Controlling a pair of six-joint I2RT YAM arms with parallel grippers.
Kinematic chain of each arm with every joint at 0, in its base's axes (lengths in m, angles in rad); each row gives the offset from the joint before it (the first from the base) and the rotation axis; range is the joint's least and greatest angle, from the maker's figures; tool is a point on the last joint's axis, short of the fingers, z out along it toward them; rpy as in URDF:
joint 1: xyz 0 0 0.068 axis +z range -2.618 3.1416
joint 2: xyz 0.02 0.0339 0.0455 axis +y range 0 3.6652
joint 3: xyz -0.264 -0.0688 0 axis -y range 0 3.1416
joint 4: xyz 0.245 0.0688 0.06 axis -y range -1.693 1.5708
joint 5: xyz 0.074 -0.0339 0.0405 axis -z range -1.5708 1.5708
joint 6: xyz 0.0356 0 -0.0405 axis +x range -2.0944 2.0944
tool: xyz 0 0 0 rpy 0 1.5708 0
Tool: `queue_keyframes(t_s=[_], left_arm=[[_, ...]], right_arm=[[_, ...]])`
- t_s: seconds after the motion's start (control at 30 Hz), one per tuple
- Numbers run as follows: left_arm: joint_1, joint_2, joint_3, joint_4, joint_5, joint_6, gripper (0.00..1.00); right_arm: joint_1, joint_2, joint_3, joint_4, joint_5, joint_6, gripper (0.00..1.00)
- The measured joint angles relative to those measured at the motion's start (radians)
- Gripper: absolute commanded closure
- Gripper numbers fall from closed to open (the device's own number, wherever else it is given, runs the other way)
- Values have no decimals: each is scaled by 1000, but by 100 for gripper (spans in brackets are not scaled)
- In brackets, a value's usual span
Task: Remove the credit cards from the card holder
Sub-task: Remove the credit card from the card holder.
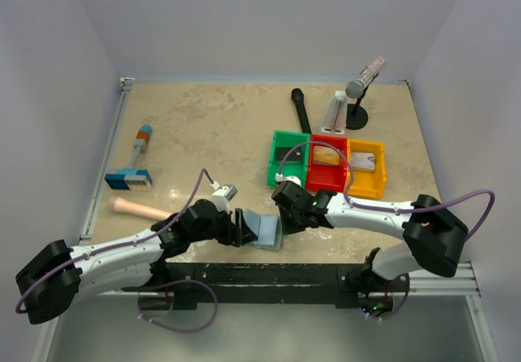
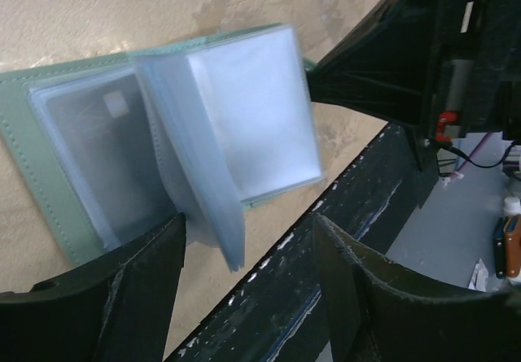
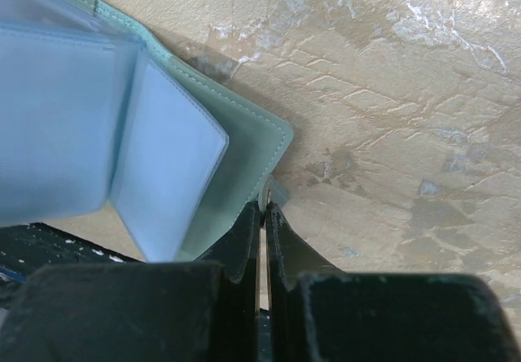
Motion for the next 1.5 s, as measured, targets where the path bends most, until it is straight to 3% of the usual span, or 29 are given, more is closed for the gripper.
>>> queue_keyframes(t_s=[0.9, 1.5], left_arm=[[-14, 139, 107, 89, 84, 54, 34], [-13, -171, 108, -177, -220, 48, 34]], right_arm=[[-2, 0, 0, 1, 0, 0, 100], [-5, -21, -12, 4, -5, 0, 100]])
